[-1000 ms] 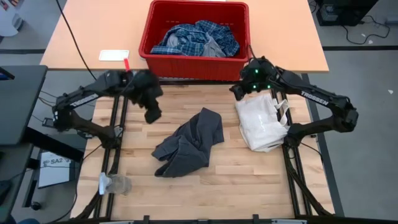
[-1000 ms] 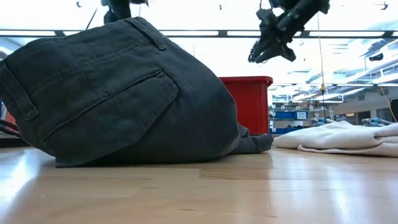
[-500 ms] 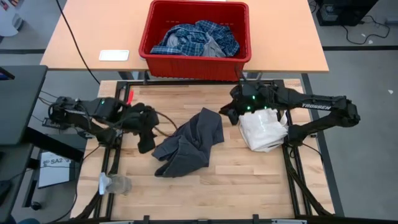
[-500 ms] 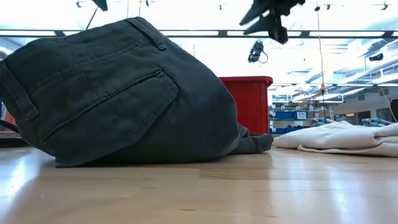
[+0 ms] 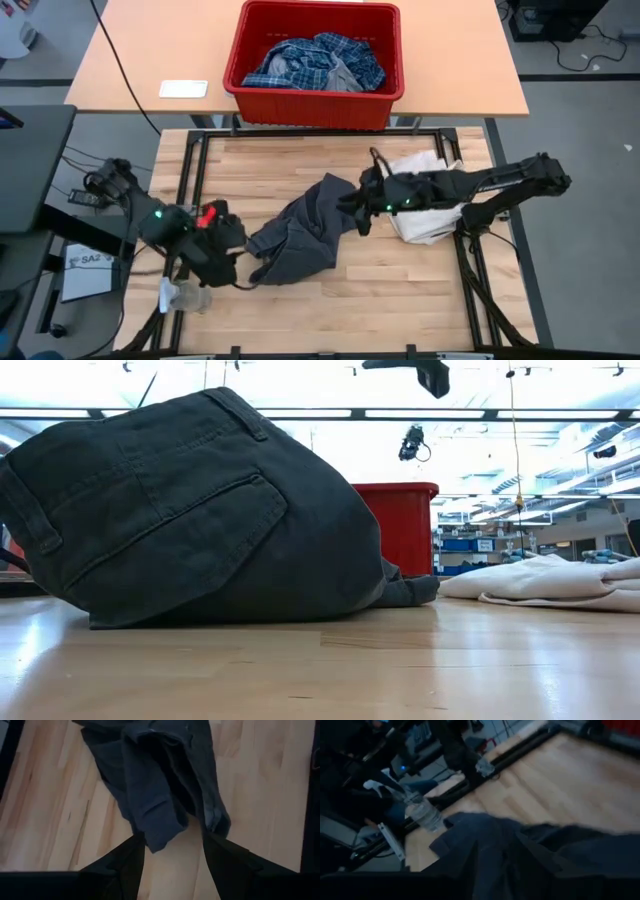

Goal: Fold Laundry from Bin
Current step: Fold the black shorts

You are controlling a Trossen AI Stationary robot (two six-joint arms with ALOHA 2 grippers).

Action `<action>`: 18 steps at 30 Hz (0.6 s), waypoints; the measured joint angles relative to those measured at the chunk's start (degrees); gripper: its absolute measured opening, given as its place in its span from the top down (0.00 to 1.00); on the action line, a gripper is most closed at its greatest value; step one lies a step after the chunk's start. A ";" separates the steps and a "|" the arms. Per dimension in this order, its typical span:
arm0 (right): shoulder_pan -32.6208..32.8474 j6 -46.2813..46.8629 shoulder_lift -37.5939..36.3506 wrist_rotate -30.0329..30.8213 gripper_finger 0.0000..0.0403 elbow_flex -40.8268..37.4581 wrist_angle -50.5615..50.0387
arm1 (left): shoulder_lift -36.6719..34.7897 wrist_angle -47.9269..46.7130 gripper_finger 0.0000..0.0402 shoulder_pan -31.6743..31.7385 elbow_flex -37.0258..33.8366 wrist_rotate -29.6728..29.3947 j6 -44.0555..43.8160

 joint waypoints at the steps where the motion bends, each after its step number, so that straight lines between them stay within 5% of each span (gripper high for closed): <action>1: 0.87 1.41 0.46 0.06 0.66 0.00 -0.23 | 0.80 0.64 0.49 -0.12 0.00 0.00 -0.54; 18: 10.32 7.18 2.31 10.25 0.66 -0.02 0.61 | 7.96 21.48 0.45 1.01 -0.02 2.33 10.45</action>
